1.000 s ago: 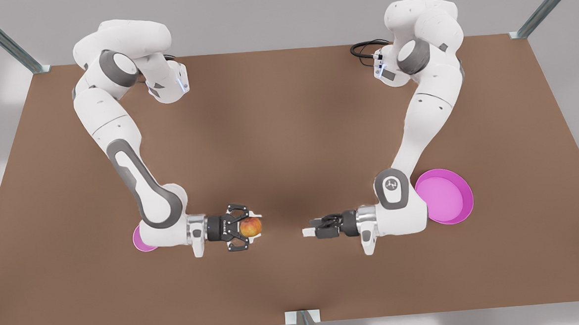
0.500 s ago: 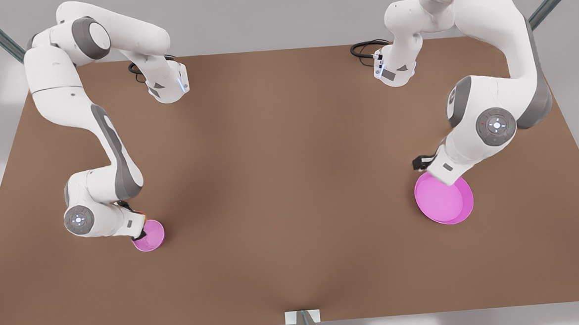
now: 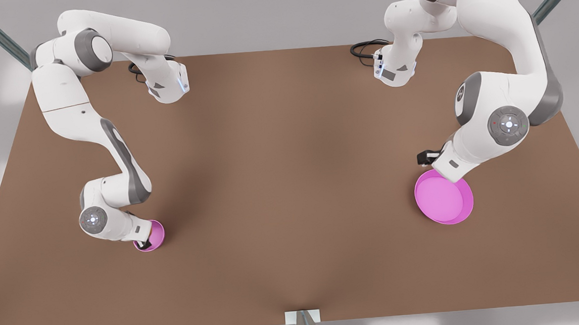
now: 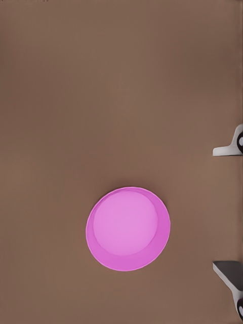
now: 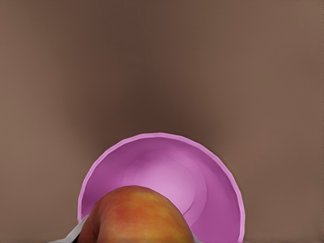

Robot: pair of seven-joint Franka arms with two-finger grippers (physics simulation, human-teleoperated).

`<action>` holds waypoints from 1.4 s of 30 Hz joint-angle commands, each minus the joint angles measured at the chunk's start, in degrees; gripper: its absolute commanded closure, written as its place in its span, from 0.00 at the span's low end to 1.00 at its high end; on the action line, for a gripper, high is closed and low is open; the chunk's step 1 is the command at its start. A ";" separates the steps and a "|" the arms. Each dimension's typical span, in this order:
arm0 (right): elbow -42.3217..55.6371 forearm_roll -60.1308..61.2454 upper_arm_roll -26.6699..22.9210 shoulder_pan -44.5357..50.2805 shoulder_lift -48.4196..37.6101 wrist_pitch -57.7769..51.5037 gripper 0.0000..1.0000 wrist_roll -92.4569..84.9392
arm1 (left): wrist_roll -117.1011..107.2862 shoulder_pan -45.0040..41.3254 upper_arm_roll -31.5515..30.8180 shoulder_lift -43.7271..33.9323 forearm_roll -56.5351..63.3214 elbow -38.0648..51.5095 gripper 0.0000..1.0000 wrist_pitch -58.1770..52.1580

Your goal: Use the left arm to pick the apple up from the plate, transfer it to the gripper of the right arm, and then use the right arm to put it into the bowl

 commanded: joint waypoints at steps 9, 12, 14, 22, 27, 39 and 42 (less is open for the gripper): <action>-0.27 1.88 0.01 0.32 1.33 4.20 0.45 1.51 | 3.51 -0.15 -0.08 -0.07 -0.03 -0.06 0.00 -0.41; -0.80 1.97 0.01 0.23 0.90 3.94 0.45 1.77 | 3.51 -0.15 -0.08 -0.07 0.06 0.03 0.00 -0.41; -0.89 1.97 0.01 0.14 0.89 3.76 0.44 1.77 | 3.51 -0.06 -0.08 -0.07 0.06 0.03 0.00 -0.41; -0.71 2.14 0.01 -0.12 -2.88 -0.80 0.00 1.86 | 3.51 -0.06 -0.08 -0.07 0.06 0.03 0.00 -0.41; 9.92 9.09 -1.92 3.57 -9.82 -17.85 0.00 44.67 | 3.51 -0.15 -0.08 -0.07 0.24 0.03 0.00 -0.41; 3.51 18.40 -20.56 16.93 -34.00 -40.10 0.00 108.21 | 3.51 -0.24 -0.25 -0.07 0.06 0.03 0.00 -1.29; 3.51 19.02 -21.00 17.02 -34.00 -40.45 0.00 107.94 | 3.51 -0.24 -0.25 -0.07 0.06 0.03 0.00 -1.29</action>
